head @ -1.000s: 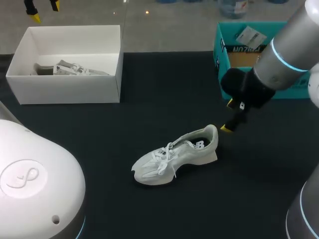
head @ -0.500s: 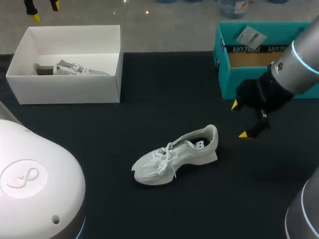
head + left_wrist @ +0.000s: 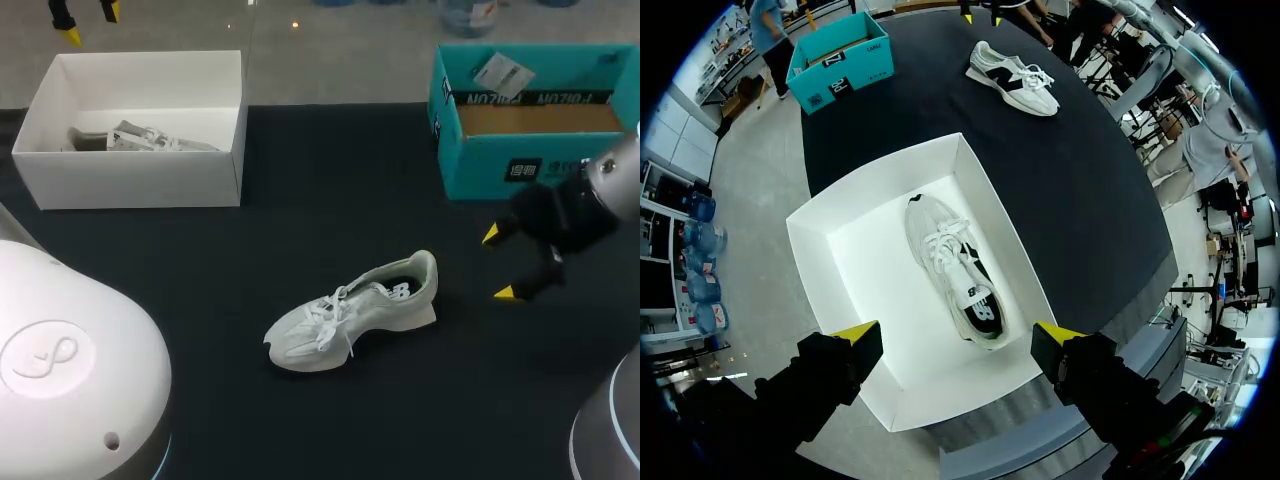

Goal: Take the shoe out of the shoebox, open the shoe tongue, remove and reinsert the insole, then place the shoe into the shoebox

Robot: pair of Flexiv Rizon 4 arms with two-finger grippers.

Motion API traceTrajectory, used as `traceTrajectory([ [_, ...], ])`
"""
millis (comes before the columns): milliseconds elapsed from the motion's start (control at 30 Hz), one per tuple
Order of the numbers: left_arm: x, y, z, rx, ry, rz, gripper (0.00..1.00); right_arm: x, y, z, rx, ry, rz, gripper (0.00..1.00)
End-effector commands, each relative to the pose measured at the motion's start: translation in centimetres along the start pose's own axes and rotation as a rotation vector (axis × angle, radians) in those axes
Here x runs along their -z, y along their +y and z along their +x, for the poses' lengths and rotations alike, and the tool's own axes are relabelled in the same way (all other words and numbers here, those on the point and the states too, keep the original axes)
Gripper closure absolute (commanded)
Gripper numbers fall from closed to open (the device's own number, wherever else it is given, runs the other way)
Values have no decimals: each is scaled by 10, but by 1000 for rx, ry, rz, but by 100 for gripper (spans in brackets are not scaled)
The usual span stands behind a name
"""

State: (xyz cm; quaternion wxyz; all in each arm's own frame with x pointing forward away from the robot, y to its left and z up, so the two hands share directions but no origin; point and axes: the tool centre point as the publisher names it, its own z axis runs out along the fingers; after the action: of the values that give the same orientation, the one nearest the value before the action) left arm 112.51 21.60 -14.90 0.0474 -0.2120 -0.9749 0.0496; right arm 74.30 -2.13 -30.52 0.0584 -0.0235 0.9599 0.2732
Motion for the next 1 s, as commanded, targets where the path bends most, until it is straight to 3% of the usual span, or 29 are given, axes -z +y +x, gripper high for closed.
traceTrajectory([
  [33, 0, 0, 0, -1, 1, 0, 0, -1, -3, 1, 2, -3, -18, 0],
  [333, 0, 0, 0, -1, 1, 0, 0, -1, -3, 1, 2, -3, -18, 0],
  [433, 0, 0, 0, -1, 1, 0, 0, 1, -14, -6, 5, -103, -191, 0],
  [500, 0, 0, 0, -1, 1, 0, 0, 2, -23, -7, 7, -139, -260, 0],
  [733, 0, 0, 0, -1, 1, 0, 0, 0, -46, -5, -8, -107, -313, 0],
  [1000, 0, 0, 0, -1, 1, 0, 0, -19, -61, -2, -41, -42, -374, 0],
])
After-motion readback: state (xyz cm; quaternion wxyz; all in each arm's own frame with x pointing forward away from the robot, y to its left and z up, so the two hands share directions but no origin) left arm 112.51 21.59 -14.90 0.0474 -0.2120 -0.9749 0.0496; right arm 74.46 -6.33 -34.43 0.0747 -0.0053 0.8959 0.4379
